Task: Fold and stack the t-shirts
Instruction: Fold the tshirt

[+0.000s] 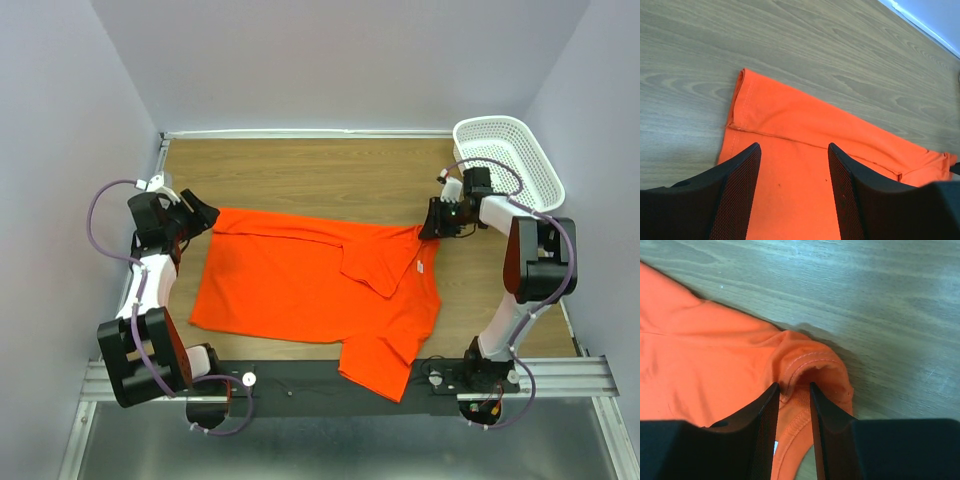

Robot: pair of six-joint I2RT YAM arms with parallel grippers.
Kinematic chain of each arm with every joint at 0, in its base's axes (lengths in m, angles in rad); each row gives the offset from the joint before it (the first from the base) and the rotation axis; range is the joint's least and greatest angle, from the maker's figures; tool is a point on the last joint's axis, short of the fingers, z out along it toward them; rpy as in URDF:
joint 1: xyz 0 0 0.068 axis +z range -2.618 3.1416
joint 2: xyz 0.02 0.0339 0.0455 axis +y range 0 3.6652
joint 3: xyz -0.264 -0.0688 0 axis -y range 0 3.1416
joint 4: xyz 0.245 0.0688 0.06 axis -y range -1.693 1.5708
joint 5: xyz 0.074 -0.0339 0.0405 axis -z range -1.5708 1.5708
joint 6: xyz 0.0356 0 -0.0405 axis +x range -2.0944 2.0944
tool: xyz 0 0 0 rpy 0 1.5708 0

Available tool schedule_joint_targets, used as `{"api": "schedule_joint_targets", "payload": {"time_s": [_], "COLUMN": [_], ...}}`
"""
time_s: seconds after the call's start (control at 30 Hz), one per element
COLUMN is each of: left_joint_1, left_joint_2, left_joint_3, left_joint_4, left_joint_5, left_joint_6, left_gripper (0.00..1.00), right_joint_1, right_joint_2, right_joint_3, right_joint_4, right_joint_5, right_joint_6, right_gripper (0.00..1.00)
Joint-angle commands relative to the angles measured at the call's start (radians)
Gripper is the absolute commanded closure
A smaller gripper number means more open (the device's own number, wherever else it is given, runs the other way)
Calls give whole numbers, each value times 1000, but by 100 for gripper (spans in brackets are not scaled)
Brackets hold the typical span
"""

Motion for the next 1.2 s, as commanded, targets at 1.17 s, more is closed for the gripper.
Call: {"api": "schedule_joint_targets", "payload": {"time_s": [1.17], "left_joint_1": [-33], "left_joint_2": [160], "left_joint_3": [90], "left_joint_4": [41], "left_joint_5": [23], "left_joint_6": [-28], "left_gripper": [39], "right_joint_1": [-116], "right_joint_2": [-9], "right_joint_3": [-28], "right_joint_4": [-16], "right_joint_5": [-135], "right_joint_6": [28], "right_gripper": [98]}}
